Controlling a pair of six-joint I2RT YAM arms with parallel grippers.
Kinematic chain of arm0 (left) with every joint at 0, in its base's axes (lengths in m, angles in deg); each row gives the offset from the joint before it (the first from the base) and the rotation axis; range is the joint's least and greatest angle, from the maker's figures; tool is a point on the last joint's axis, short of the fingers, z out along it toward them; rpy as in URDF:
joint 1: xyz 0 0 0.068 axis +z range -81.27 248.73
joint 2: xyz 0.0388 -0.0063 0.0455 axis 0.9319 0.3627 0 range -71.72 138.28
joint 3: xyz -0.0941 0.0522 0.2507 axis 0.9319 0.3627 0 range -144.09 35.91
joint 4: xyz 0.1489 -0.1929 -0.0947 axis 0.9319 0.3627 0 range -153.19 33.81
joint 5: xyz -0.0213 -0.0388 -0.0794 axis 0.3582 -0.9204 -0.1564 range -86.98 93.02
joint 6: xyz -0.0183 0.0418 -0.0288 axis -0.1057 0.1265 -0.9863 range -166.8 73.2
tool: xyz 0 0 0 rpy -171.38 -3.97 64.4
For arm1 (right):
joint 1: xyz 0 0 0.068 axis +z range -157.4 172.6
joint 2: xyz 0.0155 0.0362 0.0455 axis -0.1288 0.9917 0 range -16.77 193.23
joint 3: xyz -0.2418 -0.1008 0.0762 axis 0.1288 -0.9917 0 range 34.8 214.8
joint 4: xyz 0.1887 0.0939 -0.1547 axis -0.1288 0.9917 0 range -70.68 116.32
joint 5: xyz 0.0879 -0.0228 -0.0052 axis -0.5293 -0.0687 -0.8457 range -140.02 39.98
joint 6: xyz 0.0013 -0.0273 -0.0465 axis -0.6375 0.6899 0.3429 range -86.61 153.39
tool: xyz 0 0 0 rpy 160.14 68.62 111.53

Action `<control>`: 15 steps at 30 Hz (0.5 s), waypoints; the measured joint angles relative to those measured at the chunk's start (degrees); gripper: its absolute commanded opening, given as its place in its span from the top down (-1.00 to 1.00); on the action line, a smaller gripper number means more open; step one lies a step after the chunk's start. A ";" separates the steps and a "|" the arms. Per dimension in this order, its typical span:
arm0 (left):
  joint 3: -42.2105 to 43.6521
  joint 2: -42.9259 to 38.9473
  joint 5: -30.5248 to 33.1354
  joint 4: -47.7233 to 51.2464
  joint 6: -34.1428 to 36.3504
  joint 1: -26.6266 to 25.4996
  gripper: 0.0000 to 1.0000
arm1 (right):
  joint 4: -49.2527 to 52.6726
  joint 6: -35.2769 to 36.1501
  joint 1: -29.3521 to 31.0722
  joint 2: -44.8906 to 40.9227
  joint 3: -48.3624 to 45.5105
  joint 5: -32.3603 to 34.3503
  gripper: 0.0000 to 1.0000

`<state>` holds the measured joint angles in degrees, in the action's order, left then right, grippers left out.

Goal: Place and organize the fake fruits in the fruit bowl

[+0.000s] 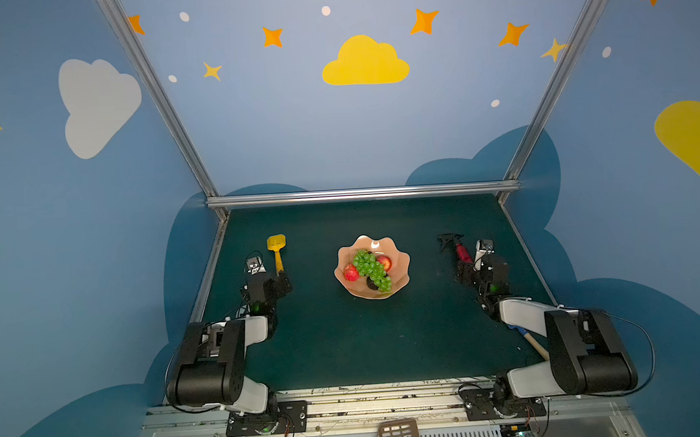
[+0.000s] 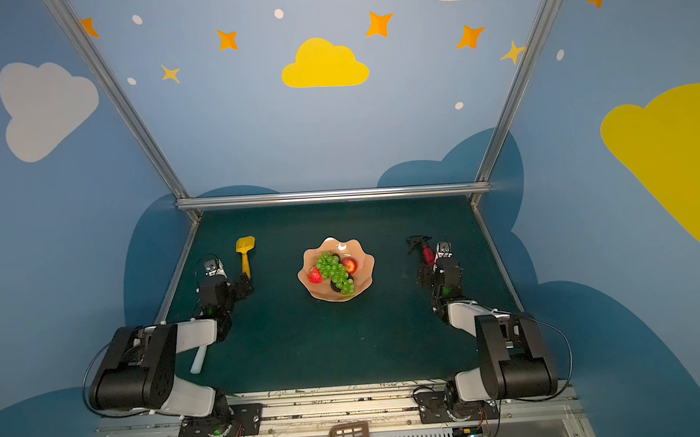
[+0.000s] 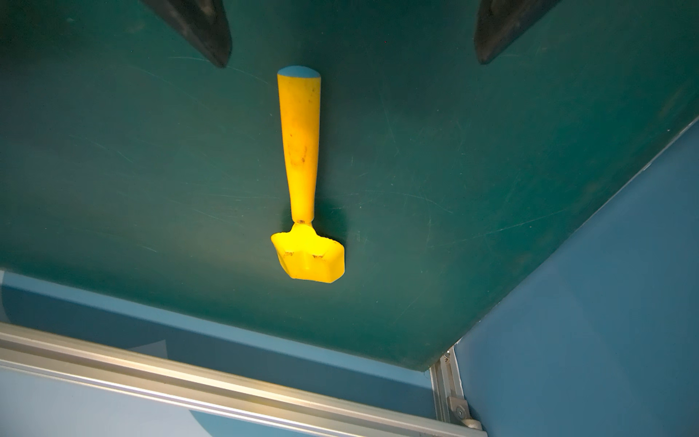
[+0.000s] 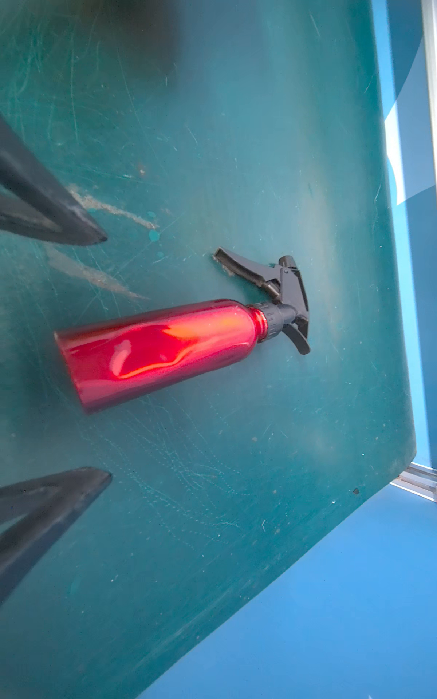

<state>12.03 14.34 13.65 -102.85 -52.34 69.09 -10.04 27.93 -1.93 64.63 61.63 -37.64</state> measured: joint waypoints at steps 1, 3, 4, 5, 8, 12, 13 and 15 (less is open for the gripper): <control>0.00 0.00 0.02 0.00 0.00 0.00 -0.99 | -0.11 -0.02 0.00 0.00 -0.07 0.02 -0.81; 0.00 0.00 0.11 -0.02 0.00 0.00 -0.99 | -0.44 -0.04 0.00 -0.02 -0.31 0.13 -0.81; 0.00 0.00 0.17 -0.02 0.00 0.00 -0.99 | -0.59 -0.04 0.00 -0.04 -0.50 0.17 -0.81; 0.00 0.00 0.20 -0.02 0.00 0.00 -0.99 | -0.63 -0.07 0.00 -0.04 -0.61 0.22 -0.81; 0.00 0.00 0.20 -0.02 0.00 0.00 -0.99 | -0.81 -0.07 0.22 -0.04 -0.92 0.33 -0.81; 0.00 0.00 0.22 -0.02 0.02 0.00 -0.99 | -0.85 -0.07 0.26 -0.04 -0.92 0.48 -0.81; 0.00 0.00 0.20 -0.02 0.02 0.00 -0.99 | -0.85 -0.07 0.26 -0.04 -0.92 0.50 -0.81; 0.00 0.00 0.22 -0.04 0.02 0.00 -0.99 | -0.90 -0.07 0.31 -0.07 -0.92 0.59 -0.81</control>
<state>12.03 14.34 13.87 -102.89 -52.32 69.09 -10.94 27.87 -1.62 64.57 60.71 -37.05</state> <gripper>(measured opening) 0.994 0.906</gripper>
